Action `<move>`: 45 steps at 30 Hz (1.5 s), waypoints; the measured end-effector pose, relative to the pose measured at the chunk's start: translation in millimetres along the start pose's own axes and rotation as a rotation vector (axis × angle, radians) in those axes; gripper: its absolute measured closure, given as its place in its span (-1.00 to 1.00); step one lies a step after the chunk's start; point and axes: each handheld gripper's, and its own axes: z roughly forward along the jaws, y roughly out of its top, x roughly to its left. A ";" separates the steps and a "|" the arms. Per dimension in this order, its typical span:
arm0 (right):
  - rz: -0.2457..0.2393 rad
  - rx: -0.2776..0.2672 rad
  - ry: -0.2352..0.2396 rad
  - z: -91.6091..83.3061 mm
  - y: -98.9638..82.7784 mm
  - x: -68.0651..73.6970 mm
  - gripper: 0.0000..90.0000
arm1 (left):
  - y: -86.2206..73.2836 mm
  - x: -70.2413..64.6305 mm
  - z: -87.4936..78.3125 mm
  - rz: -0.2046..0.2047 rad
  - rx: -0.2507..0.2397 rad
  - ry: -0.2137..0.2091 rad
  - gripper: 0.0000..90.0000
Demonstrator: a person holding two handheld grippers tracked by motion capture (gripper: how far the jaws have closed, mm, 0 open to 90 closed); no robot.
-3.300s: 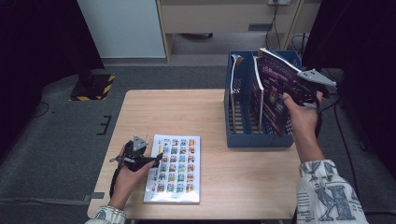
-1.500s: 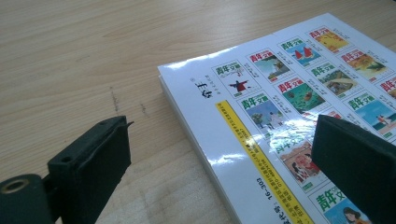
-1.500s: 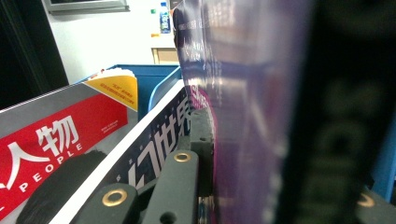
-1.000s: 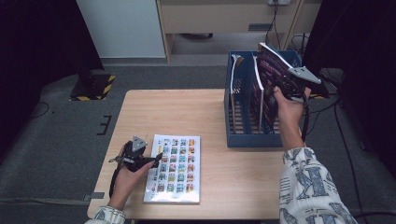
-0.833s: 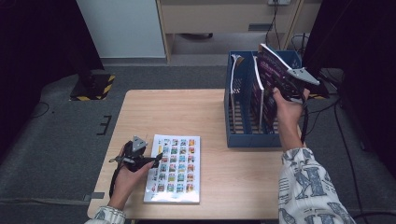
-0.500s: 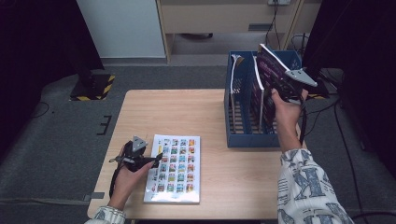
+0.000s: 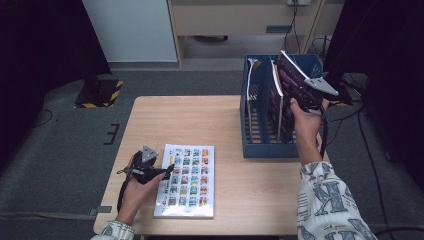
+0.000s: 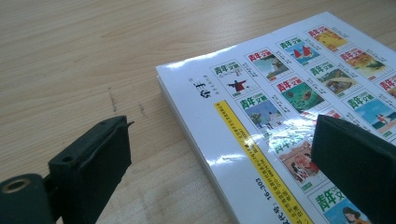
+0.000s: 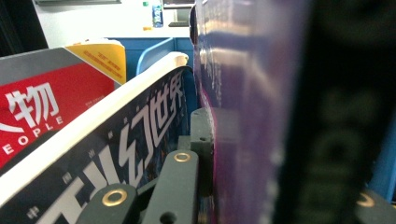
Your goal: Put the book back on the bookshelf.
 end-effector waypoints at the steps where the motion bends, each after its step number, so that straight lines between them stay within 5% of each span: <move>1: 0.000 0.005 0.000 0.3 -0.9 -0.4 0.87 | 0.0 0.0 0.1 0.000 0.000 0.000 -0.90; 45: -0.009 0.002 -0.008 14.5 -26.9 1.8 0.86 | 0.2 -3.3 2.5 0.024 0.000 -0.006 -0.89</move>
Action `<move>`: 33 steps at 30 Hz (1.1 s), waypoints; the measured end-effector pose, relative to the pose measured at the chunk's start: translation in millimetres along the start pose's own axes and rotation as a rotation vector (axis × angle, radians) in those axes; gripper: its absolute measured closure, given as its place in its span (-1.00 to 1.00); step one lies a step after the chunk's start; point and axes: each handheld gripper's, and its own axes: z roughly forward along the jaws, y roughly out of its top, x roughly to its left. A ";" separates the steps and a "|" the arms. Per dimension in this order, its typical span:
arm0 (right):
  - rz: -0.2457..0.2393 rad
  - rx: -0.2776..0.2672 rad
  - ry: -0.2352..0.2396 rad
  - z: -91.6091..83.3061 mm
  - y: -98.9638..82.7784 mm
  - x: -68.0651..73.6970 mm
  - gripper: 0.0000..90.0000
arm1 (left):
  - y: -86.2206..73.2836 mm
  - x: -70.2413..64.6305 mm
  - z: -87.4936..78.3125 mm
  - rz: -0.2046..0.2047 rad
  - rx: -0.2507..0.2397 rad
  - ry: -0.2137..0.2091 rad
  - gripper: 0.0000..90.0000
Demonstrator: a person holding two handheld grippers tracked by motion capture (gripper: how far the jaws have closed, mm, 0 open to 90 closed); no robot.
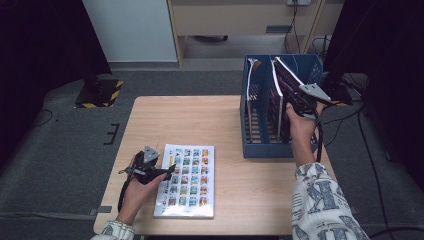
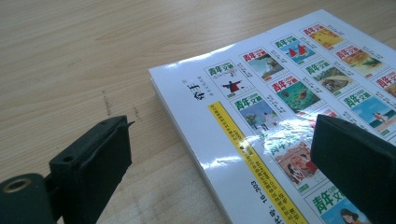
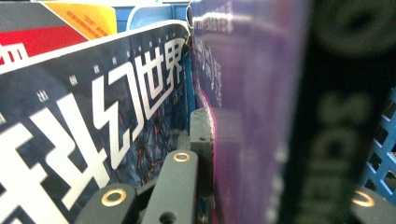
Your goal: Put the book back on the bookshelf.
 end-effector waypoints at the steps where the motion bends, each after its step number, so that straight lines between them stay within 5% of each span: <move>1: 0.002 0.004 0.001 0.5 -2.7 0.1 0.86 | 0.0 0.0 -0.1 0.001 0.000 0.000 -0.89; 33: -0.018 0.009 0.042 -8.6 -9.6 2.6 0.84 | 0.2 -0.1 0.0 0.003 0.000 0.004 -0.89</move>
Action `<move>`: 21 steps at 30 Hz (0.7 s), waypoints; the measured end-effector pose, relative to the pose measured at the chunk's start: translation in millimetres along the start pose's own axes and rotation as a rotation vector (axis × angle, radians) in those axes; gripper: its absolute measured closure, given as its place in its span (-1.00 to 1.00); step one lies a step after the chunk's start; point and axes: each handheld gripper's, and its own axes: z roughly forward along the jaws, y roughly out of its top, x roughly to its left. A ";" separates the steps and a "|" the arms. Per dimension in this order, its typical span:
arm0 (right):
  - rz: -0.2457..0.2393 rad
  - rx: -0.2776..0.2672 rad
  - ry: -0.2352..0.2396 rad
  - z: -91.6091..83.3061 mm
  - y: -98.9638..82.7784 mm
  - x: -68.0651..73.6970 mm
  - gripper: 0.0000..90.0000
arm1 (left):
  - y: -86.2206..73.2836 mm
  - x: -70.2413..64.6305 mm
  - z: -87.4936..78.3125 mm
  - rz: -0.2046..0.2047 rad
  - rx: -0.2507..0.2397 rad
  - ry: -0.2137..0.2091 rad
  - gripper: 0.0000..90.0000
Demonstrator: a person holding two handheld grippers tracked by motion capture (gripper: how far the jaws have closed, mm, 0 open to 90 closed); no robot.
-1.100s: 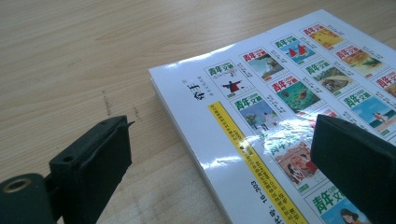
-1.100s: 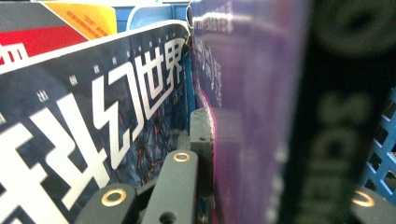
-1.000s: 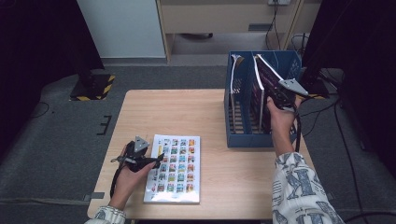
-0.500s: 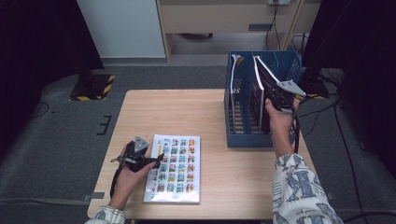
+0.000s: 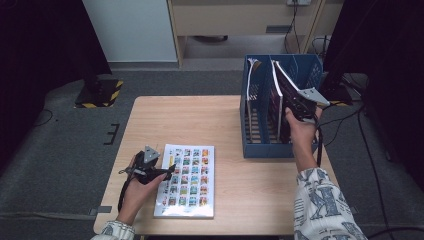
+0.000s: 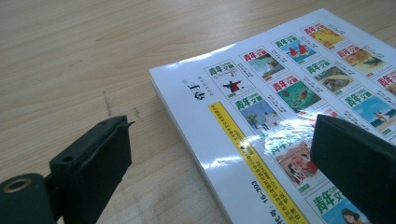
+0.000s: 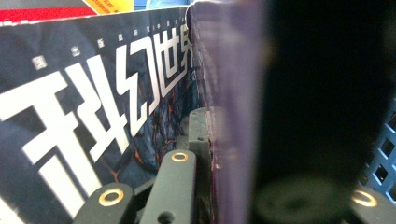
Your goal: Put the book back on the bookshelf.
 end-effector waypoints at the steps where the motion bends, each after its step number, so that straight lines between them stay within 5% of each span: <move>1: 0.007 -0.003 0.004 -0.7 -0.8 0.0 0.83 | 0.0 0.0 0.0 0.000 0.000 0.000 -0.89; 7: 0.000 -0.002 0.007 -2.2 -1.8 -0.3 0.82 | 0.2 -0.5 0.5 0.004 0.004 0.001 -0.89; 15: -0.074 0.001 -0.009 -0.2 -1.4 7.7 0.85 | 0.3 -0.7 0.5 0.005 0.005 -0.001 -0.89; 21: -0.071 0.003 -0.005 2.3 -0.5 10.0 0.86 | 0.3 -0.9 0.6 0.006 0.004 -0.001 -0.89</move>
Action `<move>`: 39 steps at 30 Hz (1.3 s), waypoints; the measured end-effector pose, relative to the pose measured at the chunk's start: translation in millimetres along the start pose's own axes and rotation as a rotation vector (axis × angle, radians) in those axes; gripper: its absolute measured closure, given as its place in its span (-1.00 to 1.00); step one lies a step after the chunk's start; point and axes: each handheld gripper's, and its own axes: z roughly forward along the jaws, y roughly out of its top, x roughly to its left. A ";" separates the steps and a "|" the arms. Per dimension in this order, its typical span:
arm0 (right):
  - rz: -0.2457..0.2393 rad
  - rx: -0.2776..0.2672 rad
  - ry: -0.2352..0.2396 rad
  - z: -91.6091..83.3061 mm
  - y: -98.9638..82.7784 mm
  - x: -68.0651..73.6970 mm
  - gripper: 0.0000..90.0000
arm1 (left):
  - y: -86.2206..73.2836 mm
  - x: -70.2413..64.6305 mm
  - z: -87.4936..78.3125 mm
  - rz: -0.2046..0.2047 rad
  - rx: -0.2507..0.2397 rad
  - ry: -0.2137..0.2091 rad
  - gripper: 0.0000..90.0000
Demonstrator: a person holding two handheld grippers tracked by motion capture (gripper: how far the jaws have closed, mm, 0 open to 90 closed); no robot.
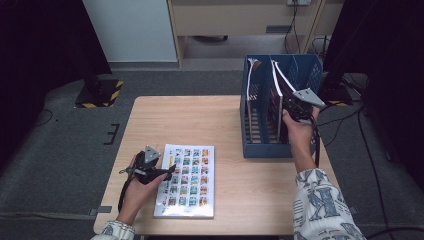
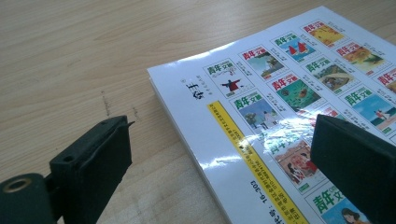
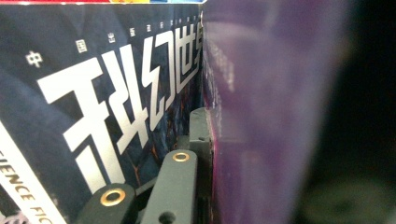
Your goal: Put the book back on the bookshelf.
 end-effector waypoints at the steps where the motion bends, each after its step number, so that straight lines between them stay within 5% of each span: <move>1: 0.002 -0.001 0.001 0.3 -0.3 0.3 0.86 | 0.0 0.0 0.0 -0.001 0.000 0.000 -0.89; 18: 0.072 -0.073 -0.015 -4.1 3.0 -7.0 0.86 | -0.2 0.1 0.6 0.004 0.003 0.000 -0.89; 27: 0.052 -0.075 -0.036 1.8 -1.9 -4.9 0.86 | -0.3 0.1 0.8 0.010 0.004 -0.002 -0.86; 39: 0.044 -0.036 0.015 4.6 -6.2 3.4 0.78 | -0.1 -1.0 0.5 0.012 0.002 -0.003 -0.87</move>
